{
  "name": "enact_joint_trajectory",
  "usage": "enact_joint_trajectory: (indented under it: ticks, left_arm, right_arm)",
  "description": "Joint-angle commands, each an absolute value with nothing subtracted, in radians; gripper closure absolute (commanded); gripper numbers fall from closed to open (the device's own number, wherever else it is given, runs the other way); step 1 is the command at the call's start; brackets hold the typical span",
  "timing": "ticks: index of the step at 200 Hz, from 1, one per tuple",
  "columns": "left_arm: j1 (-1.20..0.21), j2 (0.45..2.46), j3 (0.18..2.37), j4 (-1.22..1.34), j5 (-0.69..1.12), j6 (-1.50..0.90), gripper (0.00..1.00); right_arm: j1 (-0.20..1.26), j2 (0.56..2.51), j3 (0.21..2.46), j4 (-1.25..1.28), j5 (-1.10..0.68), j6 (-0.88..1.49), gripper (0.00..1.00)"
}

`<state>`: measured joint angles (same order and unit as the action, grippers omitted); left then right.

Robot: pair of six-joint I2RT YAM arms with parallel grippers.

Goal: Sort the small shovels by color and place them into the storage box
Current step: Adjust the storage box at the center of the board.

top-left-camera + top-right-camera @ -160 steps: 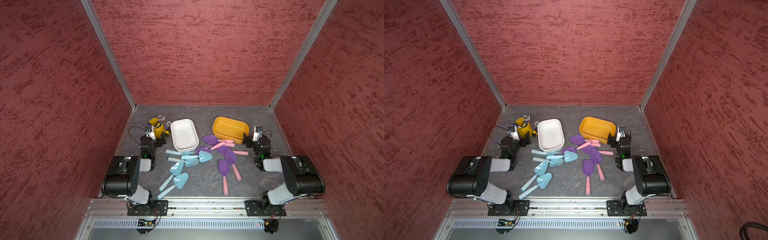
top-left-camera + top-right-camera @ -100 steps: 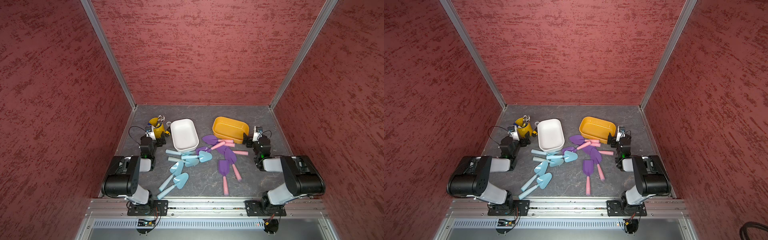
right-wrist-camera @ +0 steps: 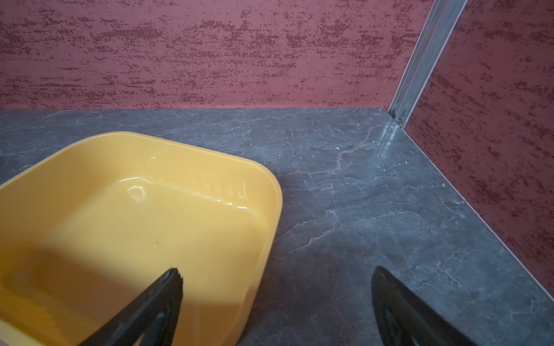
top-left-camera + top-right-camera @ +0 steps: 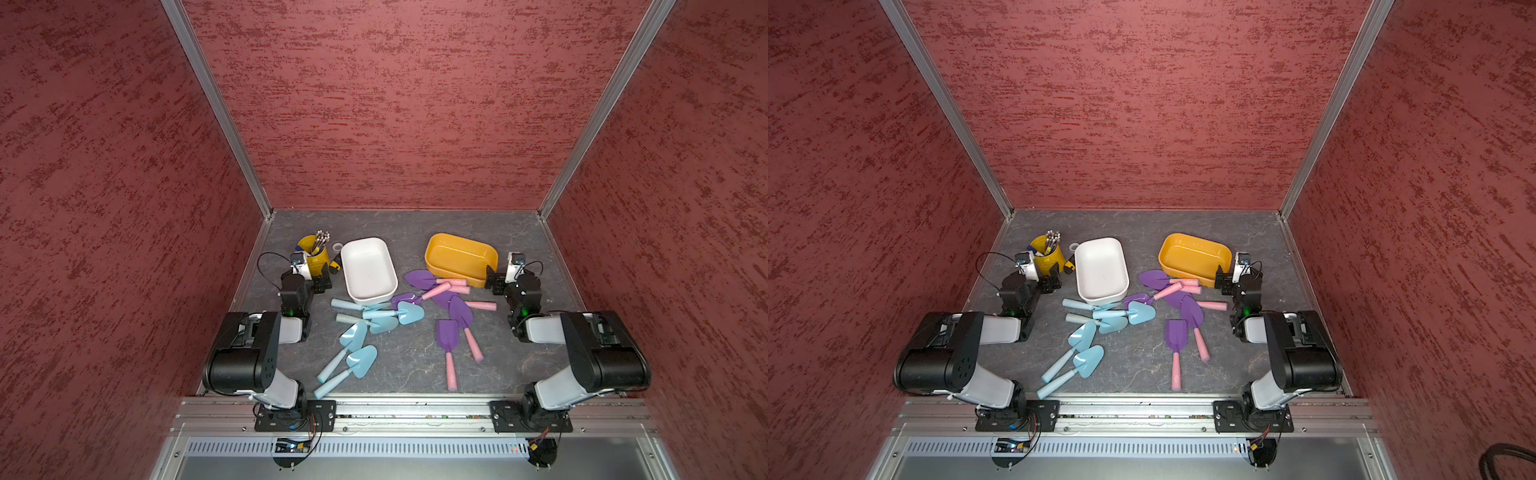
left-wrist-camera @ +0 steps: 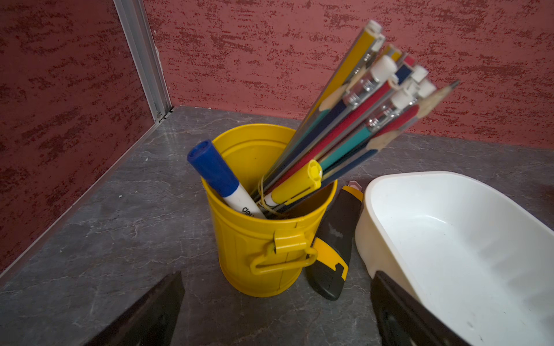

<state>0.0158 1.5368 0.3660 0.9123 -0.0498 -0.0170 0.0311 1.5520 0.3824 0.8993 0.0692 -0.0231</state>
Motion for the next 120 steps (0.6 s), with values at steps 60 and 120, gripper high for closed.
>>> enact_joint_trajectory:
  ticks: [60,120]
  left_arm:
    - [0.012,1.464,0.458,0.701,0.037,0.037,0.0]
    - [0.076,1.41,0.621,0.288,0.251,0.1,0.0]
  right_arm:
    - [0.037,1.301,0.612,0.301,-0.113,-0.005,0.01]
    - [0.076,1.33,0.914,-0.175,-0.18,0.009,0.01]
